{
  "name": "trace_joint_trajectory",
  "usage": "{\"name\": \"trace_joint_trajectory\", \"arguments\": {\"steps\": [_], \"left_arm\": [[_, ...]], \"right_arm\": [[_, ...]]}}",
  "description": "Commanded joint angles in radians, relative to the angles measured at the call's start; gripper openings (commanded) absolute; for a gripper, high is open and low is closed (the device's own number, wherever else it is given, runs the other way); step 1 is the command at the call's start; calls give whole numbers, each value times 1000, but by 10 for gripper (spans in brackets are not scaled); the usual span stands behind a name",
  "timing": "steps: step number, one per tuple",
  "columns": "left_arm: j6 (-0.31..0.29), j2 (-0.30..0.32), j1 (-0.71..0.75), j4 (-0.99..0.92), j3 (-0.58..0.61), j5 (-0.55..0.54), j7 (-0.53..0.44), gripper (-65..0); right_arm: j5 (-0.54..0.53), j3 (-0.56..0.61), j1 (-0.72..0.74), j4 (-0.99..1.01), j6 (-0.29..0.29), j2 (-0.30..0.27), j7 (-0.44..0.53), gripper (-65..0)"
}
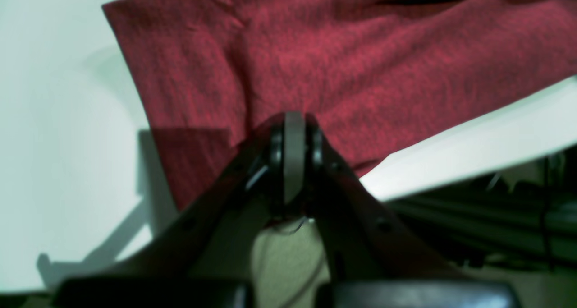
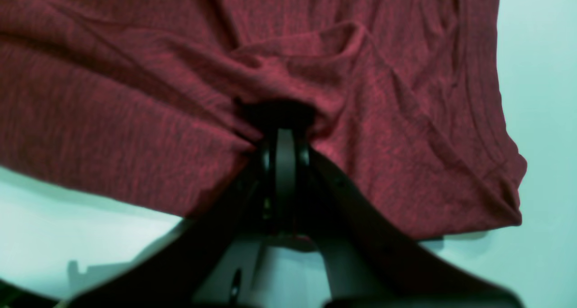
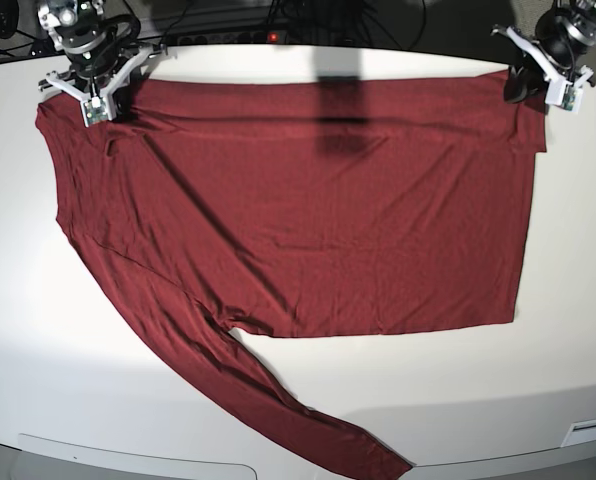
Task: Fold the T-shirt properly
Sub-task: 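Drag the shirt edge with both grippers toward the robot base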
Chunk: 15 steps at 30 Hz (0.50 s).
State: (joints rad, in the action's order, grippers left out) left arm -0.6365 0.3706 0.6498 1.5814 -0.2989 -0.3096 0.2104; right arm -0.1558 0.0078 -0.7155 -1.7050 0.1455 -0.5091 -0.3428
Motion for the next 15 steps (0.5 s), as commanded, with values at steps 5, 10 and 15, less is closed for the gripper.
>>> {"name": "trace_joint_trajectory", "arguments": {"steps": [5,10,15], "left_arm": [[-13,12,18,43,-48,-5,7,-650],[-16,13,18,44,-54,-5,1,-650],[-16,13,18,60,-54,-5,2,-650]], "right_arm": [[0,10,-36,16,40,2,-175,-650],[4,2,-81,-60,39,2,-181,-650],[3,-54,-131,-164,29,2,-182,-650]]}}
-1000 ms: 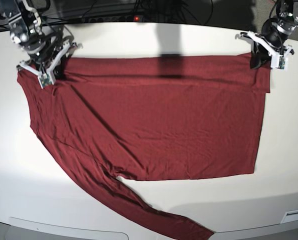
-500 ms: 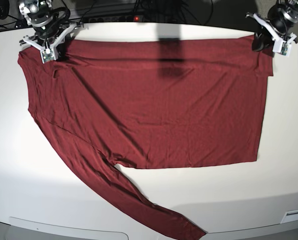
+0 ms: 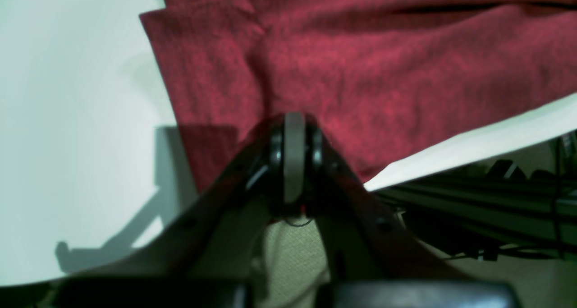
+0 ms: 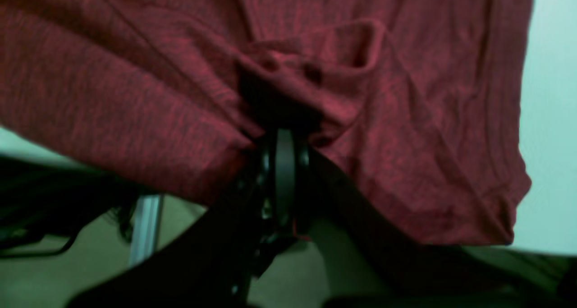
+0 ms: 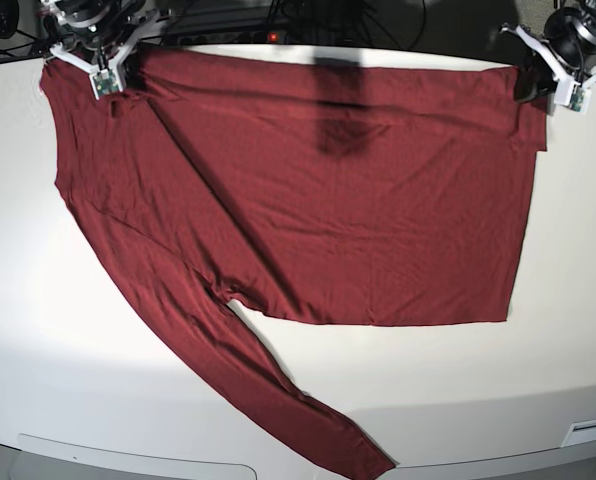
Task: Fold the T-shirt properly
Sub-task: 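Drag the shirt edge with both grippers toward the robot base, then release the shirt and move both grippers to the hem corners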
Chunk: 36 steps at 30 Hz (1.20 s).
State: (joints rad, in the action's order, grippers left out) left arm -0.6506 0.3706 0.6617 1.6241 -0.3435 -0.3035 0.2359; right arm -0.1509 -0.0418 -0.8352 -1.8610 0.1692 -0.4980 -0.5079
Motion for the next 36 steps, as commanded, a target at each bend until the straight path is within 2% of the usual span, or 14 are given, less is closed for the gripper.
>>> {"name": "trace_joint_trajectory", "arguments": {"steps": [1,5,10,13,17,27,29,33,36], "left_arm": [[-3,13,6,18,-10,-11,-21,-650],[-6,13,6,19,-10,-4,19,-650],[-5,12,6,19,-10,69,15,-650],[-5,13,5,19,-10,68,-14,-650],[-5,13,3,20,-10,67,-78,-650],[-2,13,-1,100,-10,68,-80,-650],[12,13,-5,135,-11,67,-81,-650],[116,13,-50,177,-11,68,-81,-646],[124,13,-121,171,-11,68,-81,-473]], "right_arm": [[-1,-19,-11,-15,5,-9,-17,-650],[-1,-85,-10,-14,5,-9,-15,-650],[-1,-153,-10,-13,5,-9,-15,-650],[-1,-179,-10,-13,5,-9,5,-650],[-2,-188,5,-13,5,-9,13,-650],[-37,-188,70,-77,6,-10,0,-650],[-39,-188,70,-126,6,-14,0,-597],[-40,-188,85,-197,6,-17,8,-502],[-45,-188,135,-201,6,-17,5,-463]]}}
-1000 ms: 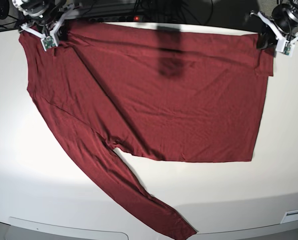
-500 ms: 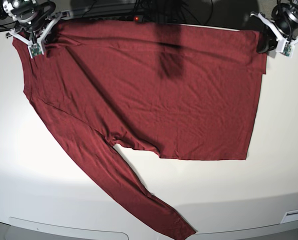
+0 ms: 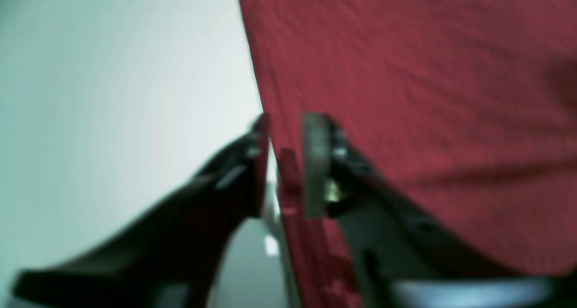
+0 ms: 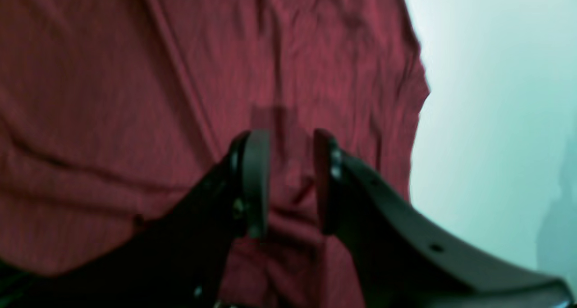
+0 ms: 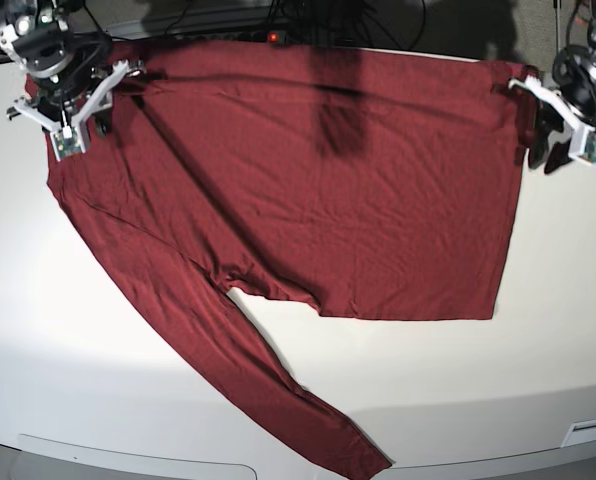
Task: Fold the T-shirt properly
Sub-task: 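Release the shirt and move both grippers to the hem corners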
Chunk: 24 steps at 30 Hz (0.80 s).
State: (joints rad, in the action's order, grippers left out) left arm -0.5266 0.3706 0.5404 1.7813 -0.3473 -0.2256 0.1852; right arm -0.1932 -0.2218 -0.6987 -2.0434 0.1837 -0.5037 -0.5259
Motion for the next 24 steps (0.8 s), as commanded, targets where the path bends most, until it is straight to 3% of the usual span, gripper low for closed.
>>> {"name": "trace_joint_trajectory", "arguments": {"steps": [1,7,10,12,14,20,24], "left_arm": [[0,13,-27,9,-7,-10,-30,-447],[-14,12,-274,-109,-4,-16,8,-444],[-114,12,-431,-246,-3,-90,112,-444],[-146,12,-536,-369,7,-131,145,-444],[-170,12,-639,-507,26,-140,153,-444],[-172,12,-924,-918,127,-138,157,-444],[-172,12,-1085,-1184,214,-69,84,-444]], "right_arm": [[-17,-8,19,-18,-8,-11,13,-454],[-106,-8,154,-18,39,-10,-151,-452],[-106,-8,193,-18,45,-10,-164,-452],[-106,-8,213,-18,45,-8,-168,-452],[-104,-8,227,-18,45,-9,-178,-452],[-98,-8,236,-15,45,-8,-179,-452],[-95,-8,236,-15,45,-8,-185,-452]]}}
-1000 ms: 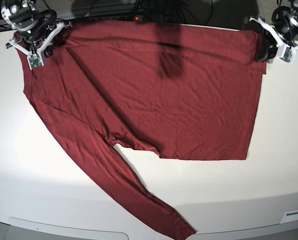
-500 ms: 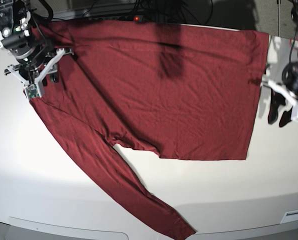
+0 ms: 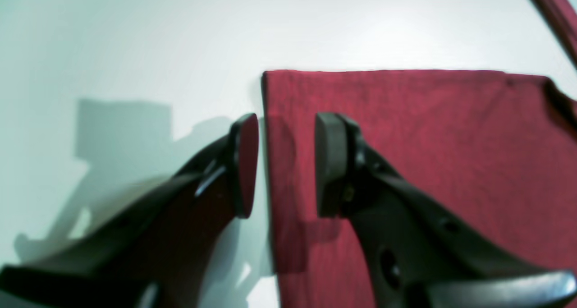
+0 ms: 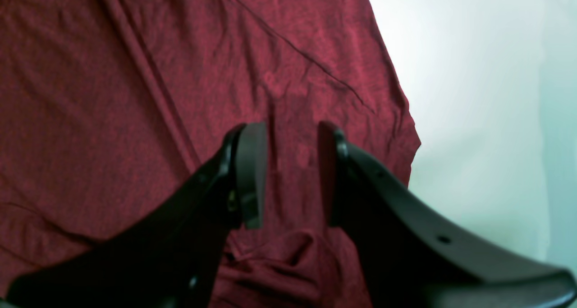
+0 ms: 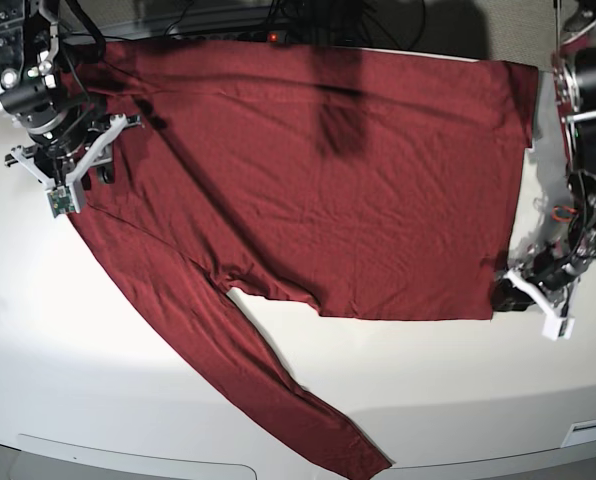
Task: Fold the T-shirt properly
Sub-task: 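Release the shirt and move both grippers to the hem corners, then grasp the shirt's hem corners with both grippers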
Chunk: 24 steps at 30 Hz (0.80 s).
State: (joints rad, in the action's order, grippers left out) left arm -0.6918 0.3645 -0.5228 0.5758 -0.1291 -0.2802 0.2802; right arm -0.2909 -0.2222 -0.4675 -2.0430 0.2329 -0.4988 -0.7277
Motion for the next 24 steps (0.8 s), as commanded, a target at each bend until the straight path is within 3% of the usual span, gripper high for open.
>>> {"name": "trace_joint_trajectory", "arguments": {"steps": [1,6,9,24], "left_arm": [[-6,18,-55,-44,15,17,-41,-445],[-6,18,-176,-301,77,159,-221,-445],[-6,15,-202,-372,79,203,-273,-445],[-6,-82,-192,-380,79,280,-198,-449]], "right_arm": [[3,-8,5,-16,-4,-13,11,-452],[3,-8,4,-16,-4,-13,-6,-452],[3,-8,5,-16,-4,-13,-6,-452],[3,-8,5,-16,-4,-13,-5,-452]]}}
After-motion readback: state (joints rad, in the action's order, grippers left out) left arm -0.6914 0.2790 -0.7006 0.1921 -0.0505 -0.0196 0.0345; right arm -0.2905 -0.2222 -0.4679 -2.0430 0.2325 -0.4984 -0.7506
